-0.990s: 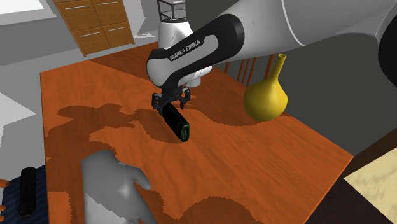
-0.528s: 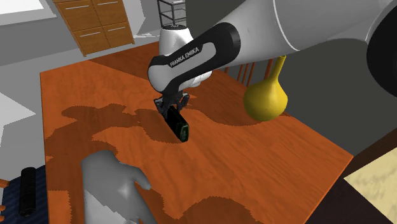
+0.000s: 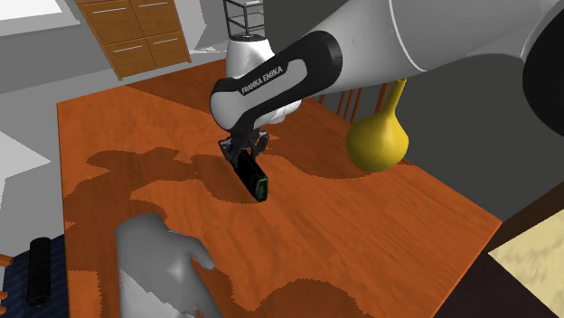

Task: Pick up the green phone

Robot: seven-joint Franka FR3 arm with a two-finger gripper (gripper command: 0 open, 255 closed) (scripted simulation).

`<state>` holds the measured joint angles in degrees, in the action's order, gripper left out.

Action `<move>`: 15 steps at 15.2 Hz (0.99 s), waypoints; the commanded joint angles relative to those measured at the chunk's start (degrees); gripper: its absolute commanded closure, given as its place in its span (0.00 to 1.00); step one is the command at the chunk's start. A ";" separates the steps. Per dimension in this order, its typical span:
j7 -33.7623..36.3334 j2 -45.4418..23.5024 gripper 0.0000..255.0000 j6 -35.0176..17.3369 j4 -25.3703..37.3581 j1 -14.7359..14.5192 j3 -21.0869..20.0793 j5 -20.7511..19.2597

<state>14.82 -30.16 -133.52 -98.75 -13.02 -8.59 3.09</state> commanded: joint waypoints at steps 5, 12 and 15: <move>0.19 2.20 1.00 3.24 1.06 0.15 -0.10 0.14; 0.47 4.70 1.00 7.55 2.89 0.28 -0.23 0.29; 0.56 5.38 1.00 8.91 3.58 0.31 -0.26 0.33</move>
<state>15.36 -24.99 -124.98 -95.39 -12.72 -8.83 3.39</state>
